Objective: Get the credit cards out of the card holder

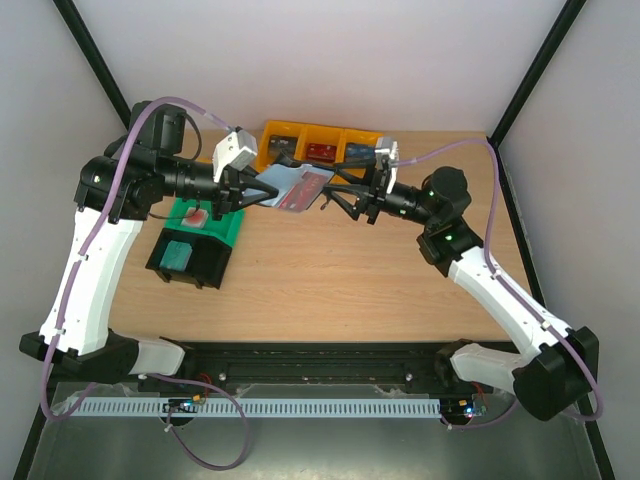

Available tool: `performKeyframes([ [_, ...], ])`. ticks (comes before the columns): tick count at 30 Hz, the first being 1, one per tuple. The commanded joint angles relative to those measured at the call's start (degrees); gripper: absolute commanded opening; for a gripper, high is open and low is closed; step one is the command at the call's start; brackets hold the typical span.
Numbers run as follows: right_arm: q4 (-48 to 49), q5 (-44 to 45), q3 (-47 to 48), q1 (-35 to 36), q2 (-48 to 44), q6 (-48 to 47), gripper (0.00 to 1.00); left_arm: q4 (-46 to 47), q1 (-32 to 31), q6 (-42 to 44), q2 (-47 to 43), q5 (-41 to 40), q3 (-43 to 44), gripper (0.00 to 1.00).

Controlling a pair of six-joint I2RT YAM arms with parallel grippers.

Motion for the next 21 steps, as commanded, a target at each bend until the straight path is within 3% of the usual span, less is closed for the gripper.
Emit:
performKeyframes([
  [1,-0.6,-5.1,1.4,-0.2,0.9,-0.4,0.61,0.0,-0.1,0.9,-1.1,2.5,1.5,0.02],
  [6,-1.1,-5.3,1.2,-0.2,1.3,-0.7,0.62,-0.3,-0.1,1.4,-1.7,3.0,1.3,0.02],
  [12,5.0,-8.2,1.8,0.6,3.2,5.7,0.67,-0.6,-0.1,1.8,-2.1,3.8,0.3,0.02],
  [21,4.1,-4.4,3.6,4.4,3.8,4.7,0.71,0.2,-0.1,2.0,-1.9,4.9,-2.4,0.02],
])
